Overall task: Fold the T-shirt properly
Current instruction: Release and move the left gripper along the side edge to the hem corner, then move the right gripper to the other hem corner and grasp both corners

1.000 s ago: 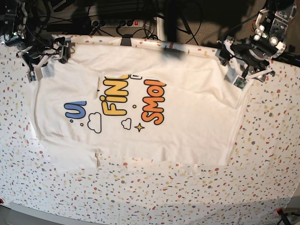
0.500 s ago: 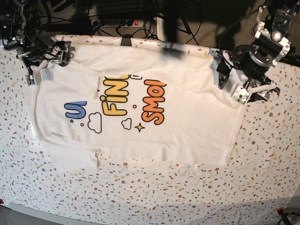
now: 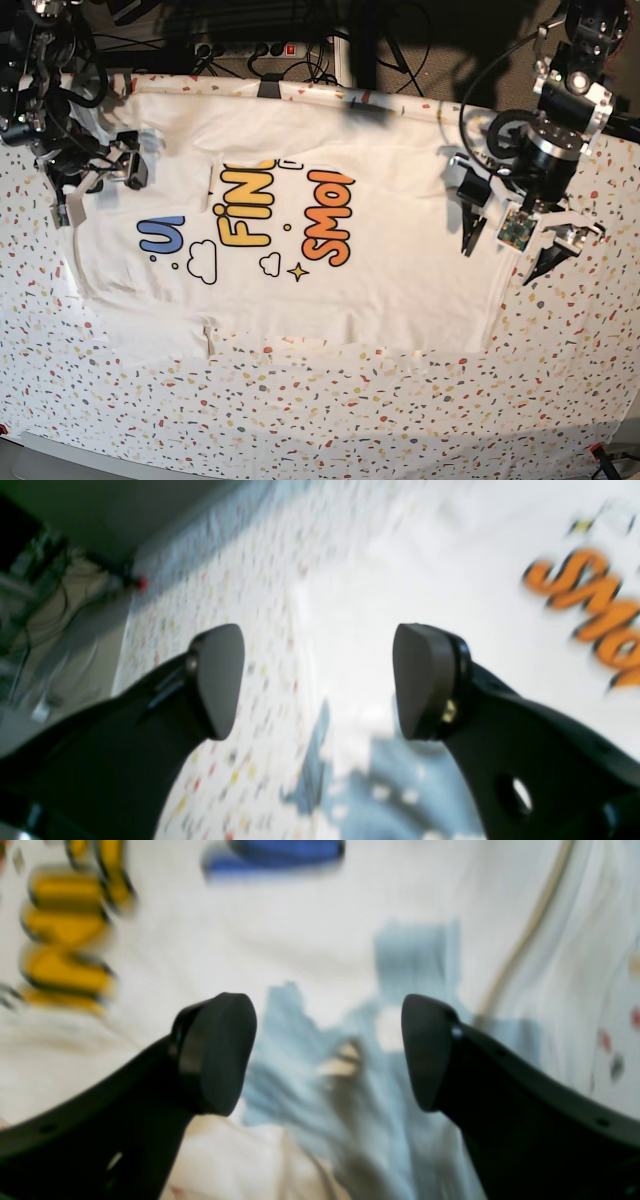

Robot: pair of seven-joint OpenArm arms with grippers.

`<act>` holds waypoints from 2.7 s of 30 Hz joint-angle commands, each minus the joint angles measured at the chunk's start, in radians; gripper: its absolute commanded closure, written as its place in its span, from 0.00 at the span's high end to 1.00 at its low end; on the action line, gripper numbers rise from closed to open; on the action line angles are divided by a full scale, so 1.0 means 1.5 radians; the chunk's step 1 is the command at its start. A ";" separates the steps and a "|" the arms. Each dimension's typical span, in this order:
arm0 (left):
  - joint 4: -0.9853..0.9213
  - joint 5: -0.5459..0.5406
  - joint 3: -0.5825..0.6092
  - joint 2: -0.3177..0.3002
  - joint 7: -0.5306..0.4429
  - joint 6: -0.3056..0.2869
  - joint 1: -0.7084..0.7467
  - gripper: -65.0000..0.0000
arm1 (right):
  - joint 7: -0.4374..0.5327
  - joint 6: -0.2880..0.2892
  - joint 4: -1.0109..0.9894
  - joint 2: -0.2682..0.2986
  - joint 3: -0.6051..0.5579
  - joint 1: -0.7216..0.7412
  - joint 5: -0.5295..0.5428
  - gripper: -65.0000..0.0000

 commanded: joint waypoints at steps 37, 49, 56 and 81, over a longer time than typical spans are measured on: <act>-1.244 -0.328 -0.004 0.127 -0.139 -0.299 -0.731 0.69 | -0.059 0.003 0.010 -0.022 0.004 0.198 0.055 0.72; -1.244 -0.362 -0.004 0.152 -0.114 -0.366 -0.702 0.69 | -0.067 0.003 0.010 -0.022 0.004 0.198 0.054 0.72; -1.243 -0.362 -0.004 0.158 -0.135 -0.365 -0.719 0.68 | -0.069 0.005 0.010 -0.022 0.004 0.198 0.054 0.72; -1.243 -0.362 -0.004 0.158 -0.182 -0.365 -0.718 0.00 | 0.028 0.003 0.003 -0.022 0.004 0.211 -0.132 0.72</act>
